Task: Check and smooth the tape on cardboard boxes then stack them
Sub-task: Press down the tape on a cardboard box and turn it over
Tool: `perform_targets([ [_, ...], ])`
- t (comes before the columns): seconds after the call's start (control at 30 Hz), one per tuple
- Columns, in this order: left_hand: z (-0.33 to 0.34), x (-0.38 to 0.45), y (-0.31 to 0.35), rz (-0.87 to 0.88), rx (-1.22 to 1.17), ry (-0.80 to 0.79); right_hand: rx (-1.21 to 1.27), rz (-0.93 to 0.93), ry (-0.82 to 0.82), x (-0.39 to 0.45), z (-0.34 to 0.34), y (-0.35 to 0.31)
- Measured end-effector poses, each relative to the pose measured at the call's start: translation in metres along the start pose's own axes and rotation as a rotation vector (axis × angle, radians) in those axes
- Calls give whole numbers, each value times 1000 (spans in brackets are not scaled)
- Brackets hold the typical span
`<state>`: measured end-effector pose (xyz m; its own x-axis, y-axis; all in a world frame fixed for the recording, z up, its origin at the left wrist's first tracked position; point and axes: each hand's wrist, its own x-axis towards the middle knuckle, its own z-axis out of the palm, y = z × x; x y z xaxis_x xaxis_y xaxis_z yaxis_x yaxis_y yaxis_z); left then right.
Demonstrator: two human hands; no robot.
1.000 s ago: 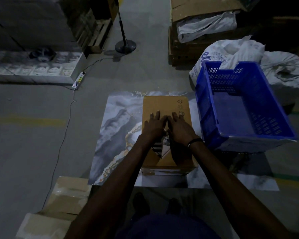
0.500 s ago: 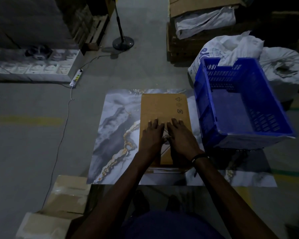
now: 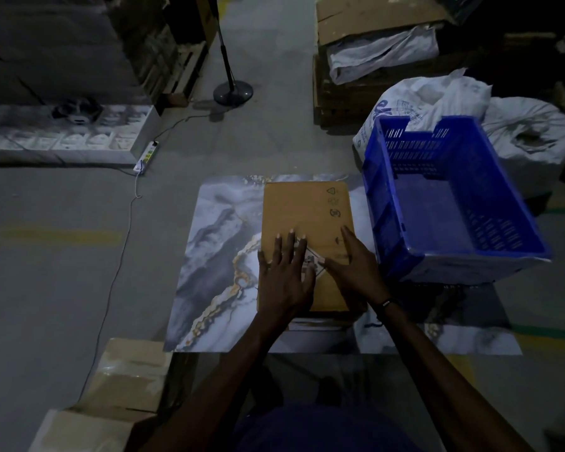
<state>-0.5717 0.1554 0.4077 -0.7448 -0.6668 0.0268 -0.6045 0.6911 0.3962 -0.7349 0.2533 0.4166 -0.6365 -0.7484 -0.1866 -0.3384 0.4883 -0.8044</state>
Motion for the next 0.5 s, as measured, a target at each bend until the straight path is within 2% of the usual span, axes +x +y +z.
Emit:
perform_targets([
  [0.1,-2,4,2,-17,-46,-6,-32,-28,3,2,-7,-6],
  [0.3,-6,7,-4,-94,-401,-18,-233,-142,55,12,-17,-47],
  [0.4,-20,13,2,-261,-479,-96,-159,-61,8,-7,-9,-77],
  [0.5,-39,31,9,-434,-547,-133,-111,-101,45,-24,7,-90],
])
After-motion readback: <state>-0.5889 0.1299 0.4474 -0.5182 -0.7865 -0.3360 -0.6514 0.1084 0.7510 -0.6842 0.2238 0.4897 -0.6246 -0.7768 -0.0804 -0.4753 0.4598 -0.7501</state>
